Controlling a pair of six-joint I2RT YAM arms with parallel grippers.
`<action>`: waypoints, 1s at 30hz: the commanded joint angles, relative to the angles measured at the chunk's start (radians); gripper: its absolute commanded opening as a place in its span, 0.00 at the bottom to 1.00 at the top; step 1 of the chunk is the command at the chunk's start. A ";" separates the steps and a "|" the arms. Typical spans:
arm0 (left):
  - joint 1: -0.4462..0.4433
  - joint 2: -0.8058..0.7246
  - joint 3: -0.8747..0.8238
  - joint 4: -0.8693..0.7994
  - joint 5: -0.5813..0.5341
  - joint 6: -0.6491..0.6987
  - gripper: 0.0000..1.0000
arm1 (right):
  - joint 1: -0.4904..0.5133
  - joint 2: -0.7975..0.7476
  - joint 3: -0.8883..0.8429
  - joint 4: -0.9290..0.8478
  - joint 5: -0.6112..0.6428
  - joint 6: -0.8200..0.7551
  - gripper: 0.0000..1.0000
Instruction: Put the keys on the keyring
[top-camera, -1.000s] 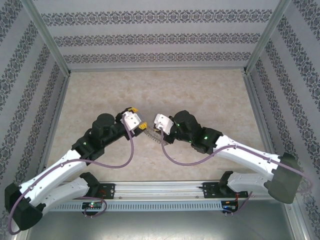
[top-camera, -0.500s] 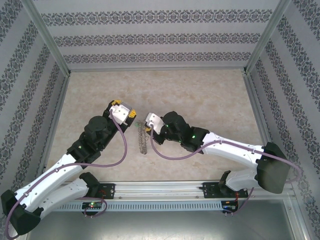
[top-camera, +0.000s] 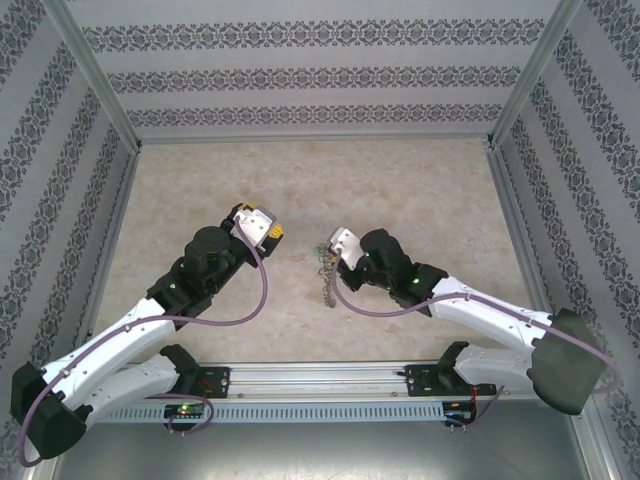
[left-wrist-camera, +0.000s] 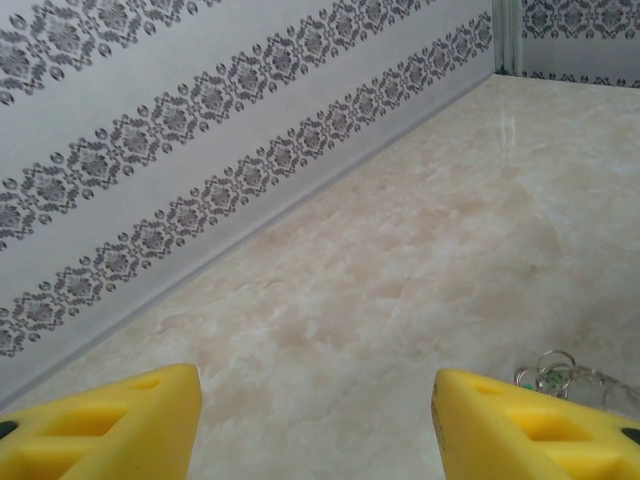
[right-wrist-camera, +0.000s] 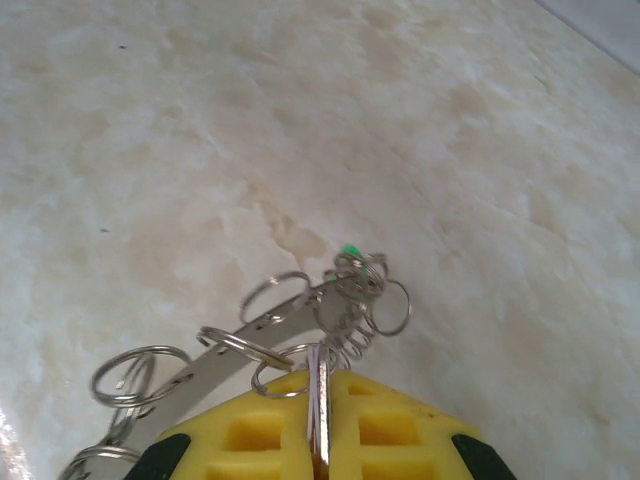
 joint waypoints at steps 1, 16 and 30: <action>0.010 0.012 0.020 0.052 0.029 -0.033 0.64 | -0.048 -0.051 -0.052 -0.016 0.000 0.049 0.00; 0.010 0.095 0.056 0.046 0.075 -0.086 0.63 | -0.310 -0.127 -0.134 -0.101 -0.061 0.422 0.01; 0.010 0.104 0.053 0.024 0.081 -0.093 0.63 | -0.448 0.242 -0.040 -0.201 -0.220 0.696 0.08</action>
